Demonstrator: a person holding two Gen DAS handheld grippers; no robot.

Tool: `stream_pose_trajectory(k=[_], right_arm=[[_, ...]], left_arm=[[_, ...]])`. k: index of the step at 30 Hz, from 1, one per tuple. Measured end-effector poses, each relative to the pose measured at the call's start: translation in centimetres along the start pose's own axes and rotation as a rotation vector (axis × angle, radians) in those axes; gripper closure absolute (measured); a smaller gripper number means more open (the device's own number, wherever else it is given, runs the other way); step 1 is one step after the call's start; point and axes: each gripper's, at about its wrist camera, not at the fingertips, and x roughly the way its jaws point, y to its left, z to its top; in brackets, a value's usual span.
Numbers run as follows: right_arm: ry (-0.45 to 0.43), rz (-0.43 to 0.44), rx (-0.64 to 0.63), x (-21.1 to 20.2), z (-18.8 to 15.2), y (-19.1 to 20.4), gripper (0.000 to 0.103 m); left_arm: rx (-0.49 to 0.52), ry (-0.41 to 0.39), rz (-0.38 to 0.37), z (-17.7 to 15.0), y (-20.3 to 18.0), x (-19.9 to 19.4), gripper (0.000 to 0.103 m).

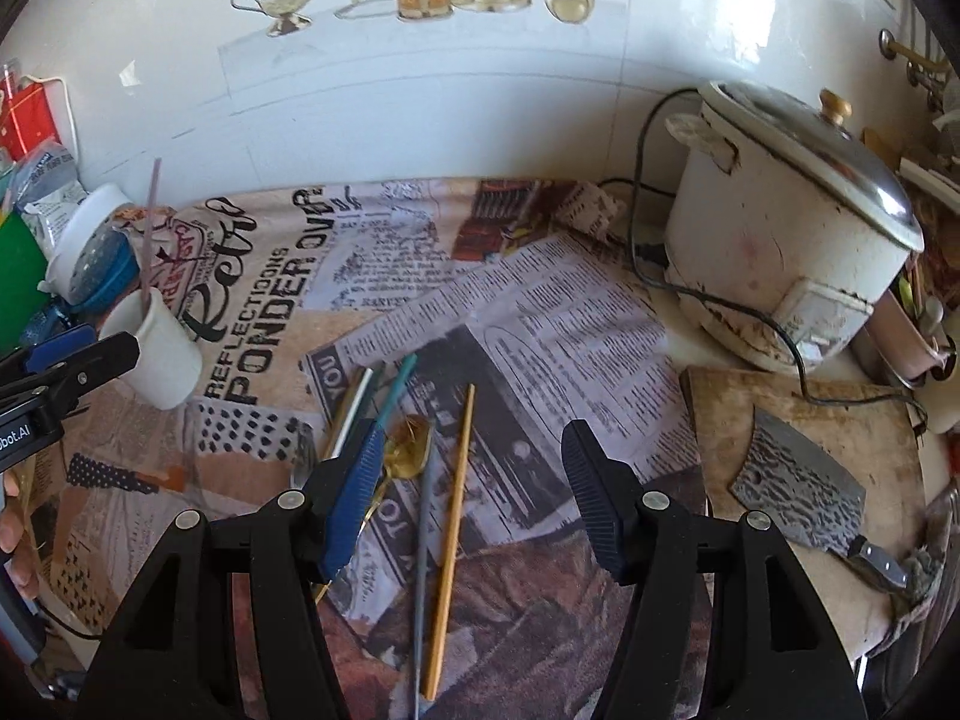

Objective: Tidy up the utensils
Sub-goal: 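Move both grippers back to the utensil pile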

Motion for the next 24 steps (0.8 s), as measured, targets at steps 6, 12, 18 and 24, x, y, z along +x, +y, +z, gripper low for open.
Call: stream_pose_trajectory(k=[6,12,18,24], right_arm=[[0.1,-0.007,0.046,2.5,-2.9,-1.7,0.045],[0.179,0.03,0.083,4.8,-4.9,-2.5,0.045],[0.219,0.081,0.077,6.8,-5.4,-2.1,0.053],[0.263,0.101,0.043,8.8,-5.4,-1.0,0.076]], left_arm=[[0.031,0.076,-0.015,-2.0,-1.9,3.8,0.033],[0.066,0.151,0.004,-4.2,-3.1,7.1,0.033],[0.074,0.212,-0.007,-5.6,-3.3,9.2,0.033],[0.049,0.244,-0.017,-6.0,-3.1,10.2,0.046]])
